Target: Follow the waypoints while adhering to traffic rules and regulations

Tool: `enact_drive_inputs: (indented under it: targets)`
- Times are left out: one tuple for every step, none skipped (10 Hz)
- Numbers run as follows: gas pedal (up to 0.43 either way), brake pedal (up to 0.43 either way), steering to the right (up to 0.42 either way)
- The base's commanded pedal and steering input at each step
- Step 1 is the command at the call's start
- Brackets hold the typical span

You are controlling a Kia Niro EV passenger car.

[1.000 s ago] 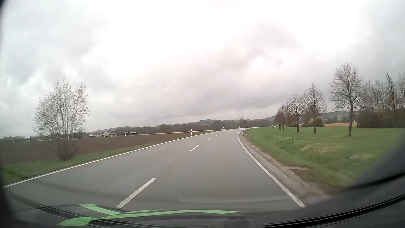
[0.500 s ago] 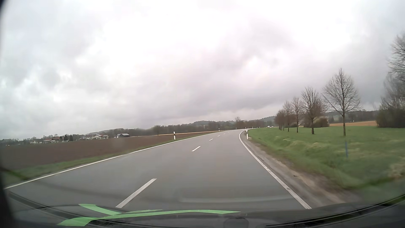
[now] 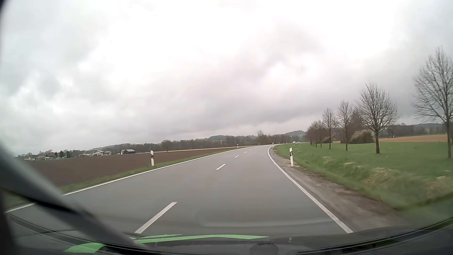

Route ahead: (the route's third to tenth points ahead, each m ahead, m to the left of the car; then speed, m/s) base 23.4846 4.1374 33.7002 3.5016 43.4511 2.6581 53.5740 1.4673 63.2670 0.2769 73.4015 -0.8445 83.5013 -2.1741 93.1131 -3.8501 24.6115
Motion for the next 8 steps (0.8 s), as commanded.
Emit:
enact_drive_inputs:
  targets:
    - [0.150, 0.000, 0.012]
    - [0.150, 0.000, 0.012]
    - [0.150, 0.000, 0.012]
    - [0.150, 0.000, 0.011]
    - [0.150, 0.000, 0.011]
    - [0.150, 0.000, 0.011]
    - [0.150, 0.000, 0.011]
    - [0.150, 0.000, 0.010]
